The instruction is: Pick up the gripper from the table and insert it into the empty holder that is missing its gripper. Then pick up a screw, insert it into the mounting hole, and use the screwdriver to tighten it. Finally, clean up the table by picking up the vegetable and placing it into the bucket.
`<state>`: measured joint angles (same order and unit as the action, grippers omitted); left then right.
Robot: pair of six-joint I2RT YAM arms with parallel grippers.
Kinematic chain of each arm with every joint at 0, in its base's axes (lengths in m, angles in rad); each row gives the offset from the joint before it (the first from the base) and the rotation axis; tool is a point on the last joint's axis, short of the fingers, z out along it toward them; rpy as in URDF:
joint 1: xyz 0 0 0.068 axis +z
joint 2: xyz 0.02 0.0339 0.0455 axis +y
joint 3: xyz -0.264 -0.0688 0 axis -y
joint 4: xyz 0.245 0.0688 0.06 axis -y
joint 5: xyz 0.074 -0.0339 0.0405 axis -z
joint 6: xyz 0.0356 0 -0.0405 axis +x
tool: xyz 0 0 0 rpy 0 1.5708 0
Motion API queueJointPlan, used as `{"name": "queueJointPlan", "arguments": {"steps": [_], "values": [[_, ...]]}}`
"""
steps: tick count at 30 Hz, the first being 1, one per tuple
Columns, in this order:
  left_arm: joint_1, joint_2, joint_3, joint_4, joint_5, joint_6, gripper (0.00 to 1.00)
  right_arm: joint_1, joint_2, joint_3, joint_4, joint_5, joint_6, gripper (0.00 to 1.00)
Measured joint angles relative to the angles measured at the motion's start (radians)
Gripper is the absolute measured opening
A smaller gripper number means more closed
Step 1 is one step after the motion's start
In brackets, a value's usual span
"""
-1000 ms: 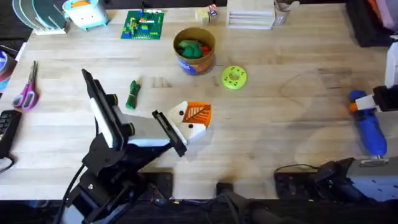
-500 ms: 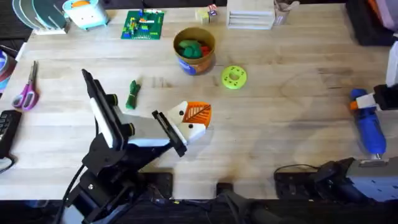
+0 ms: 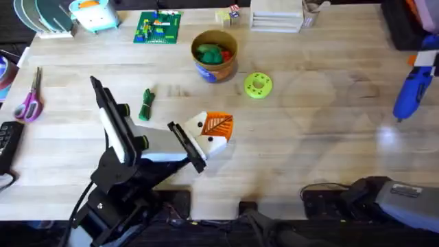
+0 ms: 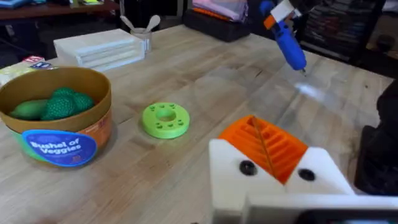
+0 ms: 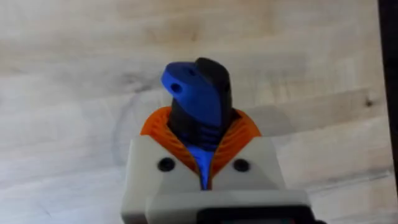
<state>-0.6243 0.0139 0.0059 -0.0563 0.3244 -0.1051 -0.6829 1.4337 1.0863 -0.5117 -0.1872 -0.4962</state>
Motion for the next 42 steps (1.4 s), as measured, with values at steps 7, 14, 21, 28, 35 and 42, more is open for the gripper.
{"name": "queueJointPlan", "arguments": {"steps": [7, 14, 21, 28, 35, 42], "values": [[0.000, 0.000, 0.000, 0.000, 0.000, 0.000, 0.011, 0.128, -0.163, 0.000, 0.142, -0.137, 0.213, 0.023], [0.000, 0.000, 0.000, 0.000, 0.000, 0.000, 0.011, 0.365, -0.285, -0.020, 0.257, -0.188, 0.332, 0.023], [0.000, 0.000, 0.000, 0.000, 0.000, 0.000, 0.011, 0.637, -0.335, -0.083, 0.485, -0.210, 0.414, 0.023], [0.000, 0.000, 0.000, 0.000, 0.000, 0.000, 0.011, 0.848, -0.339, -0.212, 0.763, -0.231, 0.508, 0.023], [0.000, 0.000, 0.000, 0.000, 0.000, 0.000, 0.011, 1.042, -0.337, -0.244, 0.934, -0.303, 0.574, 0.023], [0.000, 0.000, 0.000, 0.000, 0.000, 0.000, 0.011, 1.205, -0.337, -0.245, 1.016, -0.365, 0.643, 0.023]]}}
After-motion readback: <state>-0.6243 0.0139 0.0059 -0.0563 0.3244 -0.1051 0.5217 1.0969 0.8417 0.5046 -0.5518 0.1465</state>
